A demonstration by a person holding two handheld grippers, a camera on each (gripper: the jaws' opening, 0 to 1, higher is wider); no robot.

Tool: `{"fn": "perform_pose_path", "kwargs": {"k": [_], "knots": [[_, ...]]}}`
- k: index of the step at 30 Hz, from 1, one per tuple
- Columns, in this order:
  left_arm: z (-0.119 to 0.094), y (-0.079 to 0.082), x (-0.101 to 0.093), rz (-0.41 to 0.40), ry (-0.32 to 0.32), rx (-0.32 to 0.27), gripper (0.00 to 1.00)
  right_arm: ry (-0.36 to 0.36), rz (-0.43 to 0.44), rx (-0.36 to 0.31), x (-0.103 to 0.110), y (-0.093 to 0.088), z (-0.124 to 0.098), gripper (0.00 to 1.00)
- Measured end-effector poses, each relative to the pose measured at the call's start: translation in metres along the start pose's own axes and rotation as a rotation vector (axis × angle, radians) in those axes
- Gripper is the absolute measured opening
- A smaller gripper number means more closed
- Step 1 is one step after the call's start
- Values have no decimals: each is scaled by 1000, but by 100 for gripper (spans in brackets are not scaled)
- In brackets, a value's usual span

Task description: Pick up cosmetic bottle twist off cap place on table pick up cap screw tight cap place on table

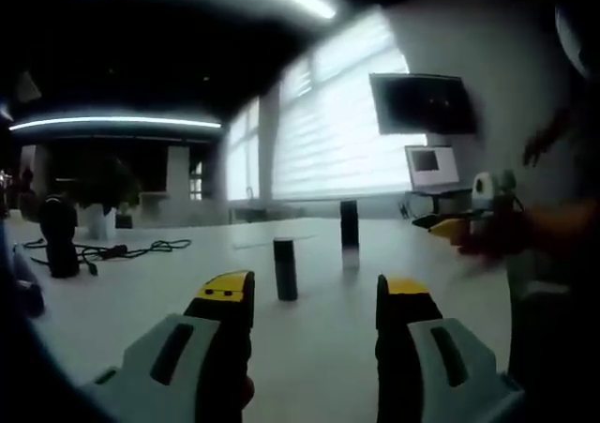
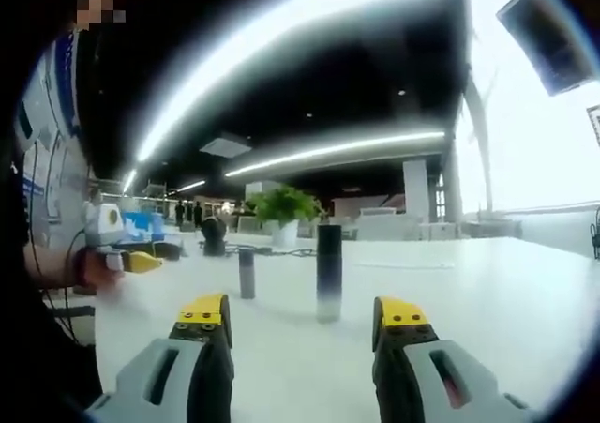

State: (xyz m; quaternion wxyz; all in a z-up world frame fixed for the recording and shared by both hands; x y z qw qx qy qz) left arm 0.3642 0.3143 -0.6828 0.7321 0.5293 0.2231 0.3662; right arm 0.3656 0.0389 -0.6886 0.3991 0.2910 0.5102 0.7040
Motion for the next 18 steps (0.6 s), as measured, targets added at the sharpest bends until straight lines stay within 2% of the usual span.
{"fn": "perform_pose_path", "kwargs": {"k": [18], "knots": [[-1,0,3,5,8,0,42,11,-18,8,3,-1,0,53]]}}
Point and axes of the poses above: the point that each gripper's makers call its tool centre point, and the gripper's own axes: z roughly forward along the fingers, x roughly to its left, y roughly out of its top, the point moved 3 cm from there along -z, roughly backward along the fingers, and after that the axes turned 14 degrees about -x, right-handed, at the moved point
